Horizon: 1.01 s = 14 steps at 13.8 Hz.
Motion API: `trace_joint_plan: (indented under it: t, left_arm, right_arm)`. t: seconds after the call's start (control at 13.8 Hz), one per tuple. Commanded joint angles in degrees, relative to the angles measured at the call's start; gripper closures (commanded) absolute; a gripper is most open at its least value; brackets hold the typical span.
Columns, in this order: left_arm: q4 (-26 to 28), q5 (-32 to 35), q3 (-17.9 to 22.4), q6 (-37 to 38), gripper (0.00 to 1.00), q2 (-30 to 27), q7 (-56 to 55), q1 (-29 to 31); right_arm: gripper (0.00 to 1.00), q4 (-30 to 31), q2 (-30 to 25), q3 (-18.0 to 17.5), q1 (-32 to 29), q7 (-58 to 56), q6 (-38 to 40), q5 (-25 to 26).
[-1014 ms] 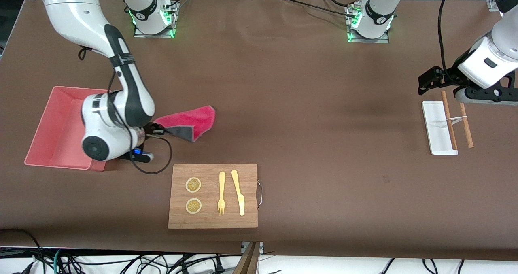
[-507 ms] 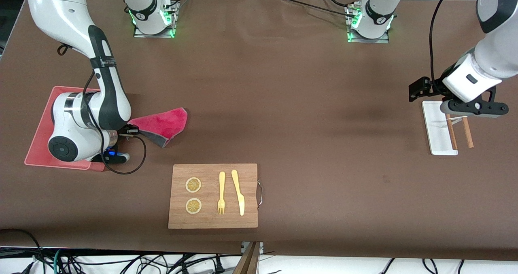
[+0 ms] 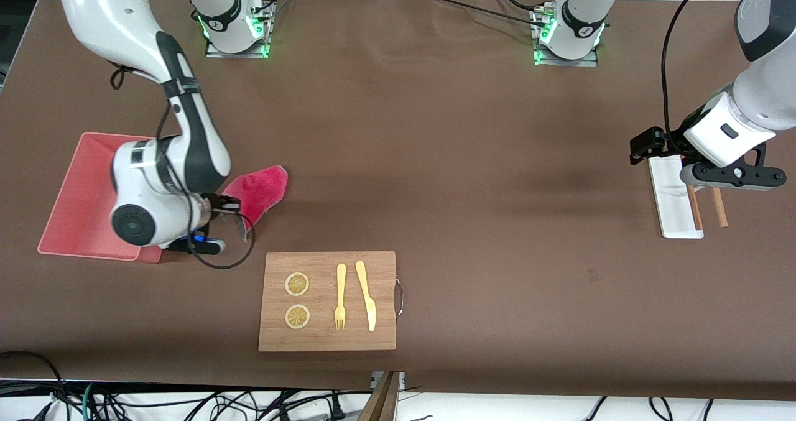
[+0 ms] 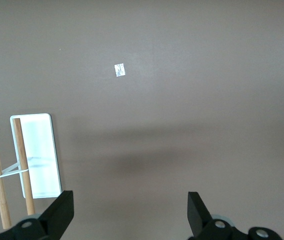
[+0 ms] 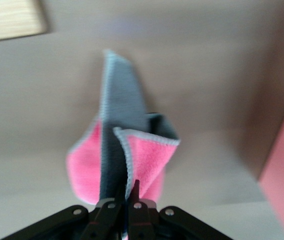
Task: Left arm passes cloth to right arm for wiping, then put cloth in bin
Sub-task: 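Wipe the cloth across the table with the right gripper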
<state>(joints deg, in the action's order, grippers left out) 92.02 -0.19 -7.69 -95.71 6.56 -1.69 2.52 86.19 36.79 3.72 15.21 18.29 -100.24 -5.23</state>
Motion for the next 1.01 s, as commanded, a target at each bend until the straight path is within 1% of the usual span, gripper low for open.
trace_joint_plan:
  t: [0.0,0.14,0.36,0.65,0.87,0.94]
  left_arm:
    - [-1.32,-0.51,-0.49,1.13,0.0,0.56,1.52,0.9]
    - [-1.31,-0.51,-0.49,1.75,0.0,0.56,1.52,0.9]
    - [-1.23,-0.43,-0.49,1.93,0.0,0.56,1.52,0.9]
    - [-1.4,-0.25,-0.49,2.19,0.0,0.56,1.43,0.73]
    - [-1.49,-0.25,-0.49,2.1,0.0,0.56,1.25,0.55]
    - [-1.49,-0.25,-0.49,2.19,0.0,0.56,1.17,0.38]
  right_arm:
    - [1.0,-0.67,1.0,-3.97,-0.18,8.75,-2.49,0.48]
    - [1.0,-0.76,1.53,-7.48,-0.18,15.25,-4.86,0.3]
    - [1.0,-0.76,2.41,-13.81,0.17,26.77,-10.66,0.3]
    - [1.0,-0.76,3.64,-19.18,1.13,37.85,-18.04,0.13]
    - [1.0,-0.76,3.73,-23.05,1.22,45.94,-19.29,0.13]
    - [1.0,-0.76,3.64,-23.41,1.22,47.09,-19.2,0.13]
